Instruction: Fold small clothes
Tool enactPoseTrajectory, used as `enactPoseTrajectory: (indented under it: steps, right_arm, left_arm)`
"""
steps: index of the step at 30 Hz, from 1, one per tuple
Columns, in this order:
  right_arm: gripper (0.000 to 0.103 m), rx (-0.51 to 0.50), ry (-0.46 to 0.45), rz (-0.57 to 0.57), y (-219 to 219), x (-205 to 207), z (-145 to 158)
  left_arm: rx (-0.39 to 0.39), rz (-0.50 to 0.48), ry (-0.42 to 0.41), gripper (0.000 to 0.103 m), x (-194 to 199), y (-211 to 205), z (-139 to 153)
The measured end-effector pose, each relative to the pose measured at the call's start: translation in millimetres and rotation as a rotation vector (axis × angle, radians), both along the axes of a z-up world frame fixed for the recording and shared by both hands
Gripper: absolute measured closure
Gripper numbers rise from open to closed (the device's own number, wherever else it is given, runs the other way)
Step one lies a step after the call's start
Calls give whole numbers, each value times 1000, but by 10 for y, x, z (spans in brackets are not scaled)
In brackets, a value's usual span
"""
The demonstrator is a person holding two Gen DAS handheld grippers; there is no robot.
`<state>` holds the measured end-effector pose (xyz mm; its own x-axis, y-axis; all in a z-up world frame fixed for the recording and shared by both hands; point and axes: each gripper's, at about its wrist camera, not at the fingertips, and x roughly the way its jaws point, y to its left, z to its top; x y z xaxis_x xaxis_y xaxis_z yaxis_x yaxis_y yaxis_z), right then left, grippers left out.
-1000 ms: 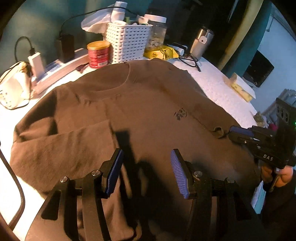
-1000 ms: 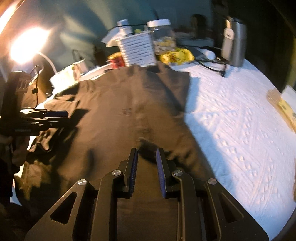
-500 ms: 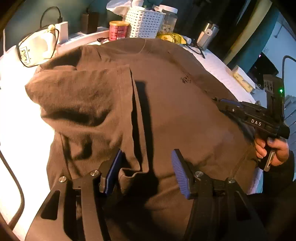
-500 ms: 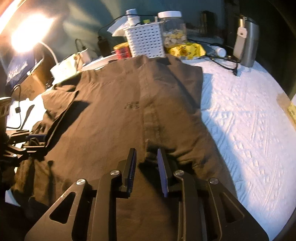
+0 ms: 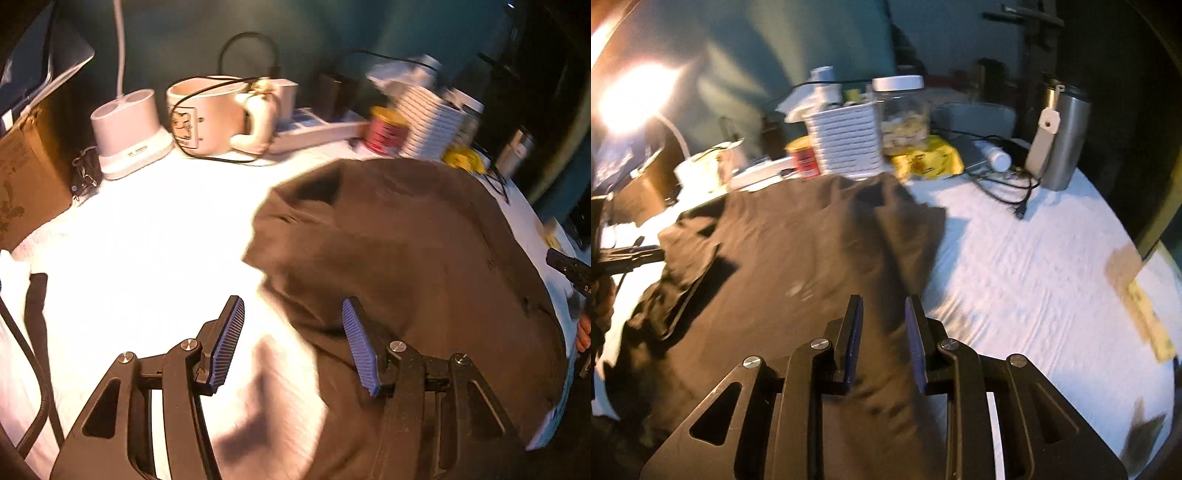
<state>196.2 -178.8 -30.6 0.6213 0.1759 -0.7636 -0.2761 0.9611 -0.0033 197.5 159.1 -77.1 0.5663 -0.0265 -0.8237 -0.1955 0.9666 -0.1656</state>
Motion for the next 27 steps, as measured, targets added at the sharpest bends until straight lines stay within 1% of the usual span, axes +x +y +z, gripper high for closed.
enactPoseTrajectory:
  steps: [4, 6, 7, 10, 11, 12, 13, 14, 15, 17, 18, 19, 20, 21, 22, 25, 27]
  right_arm:
    - [76, -39, 11, -17, -57, 350, -48]
    - [57, -37, 15, -7, -76, 462, -63]
    - [53, -35, 18, -2, -83, 556, -89]
    - [53, -53, 37, 2, -85, 761, -204]
    - [53, -62, 39, 3, -88, 808, -251]
    - [53, -72, 47, 3, -86, 863, -307]
    - [53, -77, 64, 8, -95, 937, -389]
    - [53, -74, 72, 14, -95, 983, -429]
    - [53, -65, 76, 22, -102, 1015, -456]
    - [53, -38, 77, 43, -113, 1076, -480]
    - [59, -30, 75, 49, -116, 1093, -480]
    - [89, -27, 76, 61, -108, 1113, -483]
    - [97, -45, 72, 68, -89, 1133, -483]
    - [97, -51, 70, 72, -78, 1149, -474]
    - [97, -69, 60, 74, -62, 1169, -463]
    - [98, -114, 0, 31, -110, 1246, -370]
    - [98, -111, -25, 10, -150, 1306, -295]
  left_arm:
    - [-31, 4, -6, 48, 142, 98, -107]
    - [-20, 16, 3, 48, 202, 131, -156]
    - [-18, 19, -1, 48, 228, 133, -153]
    - [-1, 4, -26, 49, 298, 117, -159]
    - [13, -7, -36, 57, 327, 98, -161]
    - [17, -21, -35, 69, 365, 83, -172]
    - [15, -22, -26, 72, 400, 83, -191]
    - [11, -17, -18, 81, 434, 85, -217]
    - [15, -16, -18, 86, 436, 92, -225]
    - [62, -30, -24, 91, 457, 42, -205]
    - [83, -29, -26, 92, 465, 25, -193]
    - [112, -21, -29, 93, 471, 23, -170]
    - [150, -9, -30, 93, 486, 28, -147]
    - [198, 8, -32, 94, 503, 41, -118]
    - [224, 14, -36, 94, 518, 55, -99]
    - [257, 10, -36, 94, 579, 115, -80]
    - [311, -3, -29, 93, 626, 116, -108]
